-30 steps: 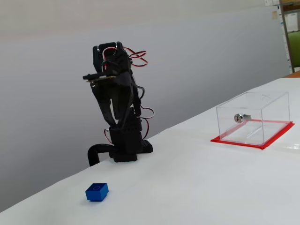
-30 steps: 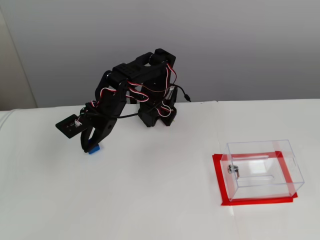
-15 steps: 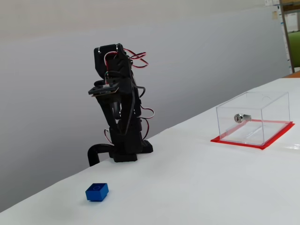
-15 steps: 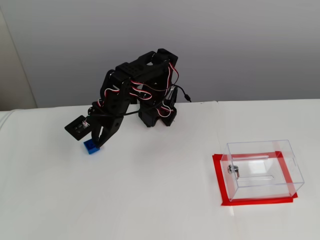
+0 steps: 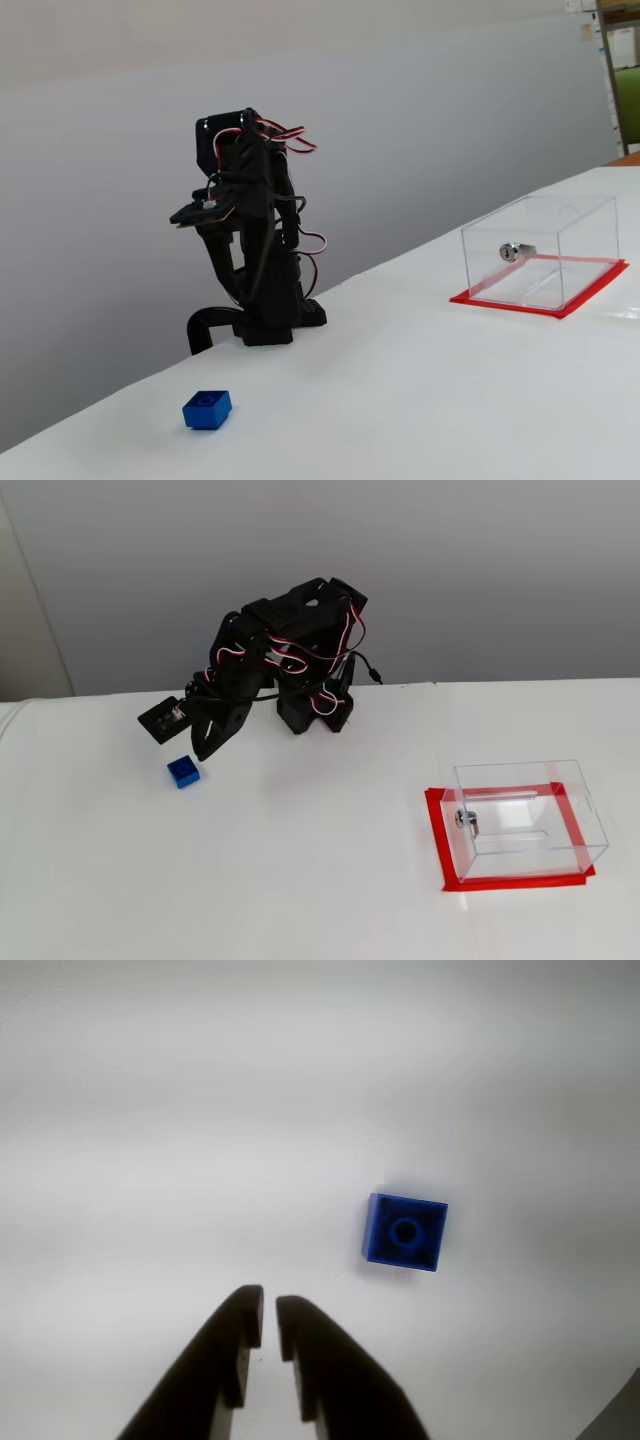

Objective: Pick the blue lego brick and place it into the transparent box

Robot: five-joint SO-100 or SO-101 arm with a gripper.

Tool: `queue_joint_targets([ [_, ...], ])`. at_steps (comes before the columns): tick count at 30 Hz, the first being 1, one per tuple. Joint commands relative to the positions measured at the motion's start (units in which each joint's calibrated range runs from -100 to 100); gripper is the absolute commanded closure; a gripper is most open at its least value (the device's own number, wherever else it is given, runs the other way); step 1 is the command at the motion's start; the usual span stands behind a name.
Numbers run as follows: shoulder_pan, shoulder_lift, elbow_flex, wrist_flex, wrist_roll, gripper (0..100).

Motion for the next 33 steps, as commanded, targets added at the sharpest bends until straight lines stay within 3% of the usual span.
queue_joint_targets([
  [1,2.89,-1.57,2.15,-2.27,3.14,98],
  [18,16.71,10.73,1.79,-10.88,7.63,98],
  [25,18.19,16.08,-2.37,-10.79,10.40,98],
  [33,19.08,21.76,-8.43,-10.71,12.17,82],
])
